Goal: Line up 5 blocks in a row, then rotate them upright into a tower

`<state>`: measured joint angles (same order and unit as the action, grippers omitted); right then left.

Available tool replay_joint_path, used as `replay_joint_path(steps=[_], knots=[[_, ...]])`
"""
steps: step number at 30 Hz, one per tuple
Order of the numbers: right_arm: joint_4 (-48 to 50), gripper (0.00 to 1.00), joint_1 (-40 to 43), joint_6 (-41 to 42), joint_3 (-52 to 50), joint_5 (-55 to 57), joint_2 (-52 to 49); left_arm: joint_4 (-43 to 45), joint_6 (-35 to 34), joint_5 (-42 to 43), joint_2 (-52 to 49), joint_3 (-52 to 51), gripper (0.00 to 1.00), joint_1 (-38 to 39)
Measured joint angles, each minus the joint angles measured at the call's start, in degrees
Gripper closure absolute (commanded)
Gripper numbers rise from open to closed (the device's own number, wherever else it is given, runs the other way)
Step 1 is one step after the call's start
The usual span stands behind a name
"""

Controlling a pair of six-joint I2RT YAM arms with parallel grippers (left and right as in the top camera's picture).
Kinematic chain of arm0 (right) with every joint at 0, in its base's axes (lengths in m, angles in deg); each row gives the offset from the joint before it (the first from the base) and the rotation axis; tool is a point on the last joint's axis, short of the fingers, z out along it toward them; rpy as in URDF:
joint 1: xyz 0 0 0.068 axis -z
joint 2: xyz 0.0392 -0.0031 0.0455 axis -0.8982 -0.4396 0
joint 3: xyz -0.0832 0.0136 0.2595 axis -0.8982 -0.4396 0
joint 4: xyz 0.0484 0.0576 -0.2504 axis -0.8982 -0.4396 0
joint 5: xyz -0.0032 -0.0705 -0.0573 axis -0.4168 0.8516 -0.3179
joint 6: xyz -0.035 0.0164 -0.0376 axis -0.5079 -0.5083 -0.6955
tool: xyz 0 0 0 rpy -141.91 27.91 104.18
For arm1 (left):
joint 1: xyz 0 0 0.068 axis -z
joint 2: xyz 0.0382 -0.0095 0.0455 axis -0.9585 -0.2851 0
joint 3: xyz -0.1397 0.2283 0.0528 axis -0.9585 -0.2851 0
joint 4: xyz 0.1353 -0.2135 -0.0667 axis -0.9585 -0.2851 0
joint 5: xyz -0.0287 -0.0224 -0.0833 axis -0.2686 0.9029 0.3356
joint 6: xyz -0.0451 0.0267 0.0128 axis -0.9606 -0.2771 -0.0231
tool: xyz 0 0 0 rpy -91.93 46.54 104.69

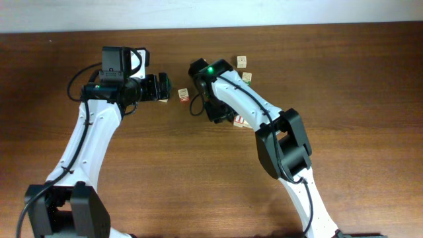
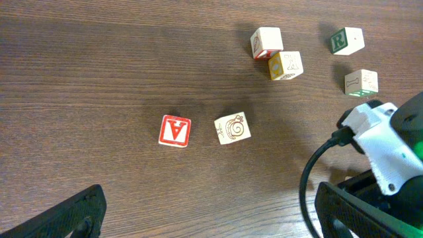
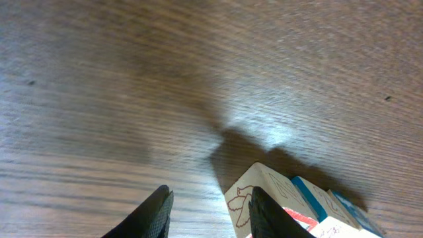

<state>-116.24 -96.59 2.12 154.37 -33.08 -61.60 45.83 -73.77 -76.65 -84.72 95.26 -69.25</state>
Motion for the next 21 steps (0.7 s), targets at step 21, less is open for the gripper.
replay_joint_path(steps=[21], knots=[[19.2,0.38,14.1,7.3,8.9,-3.1,-0.1,0.0,0.0,0.0,0.0,0.0,0.01,0.0]])
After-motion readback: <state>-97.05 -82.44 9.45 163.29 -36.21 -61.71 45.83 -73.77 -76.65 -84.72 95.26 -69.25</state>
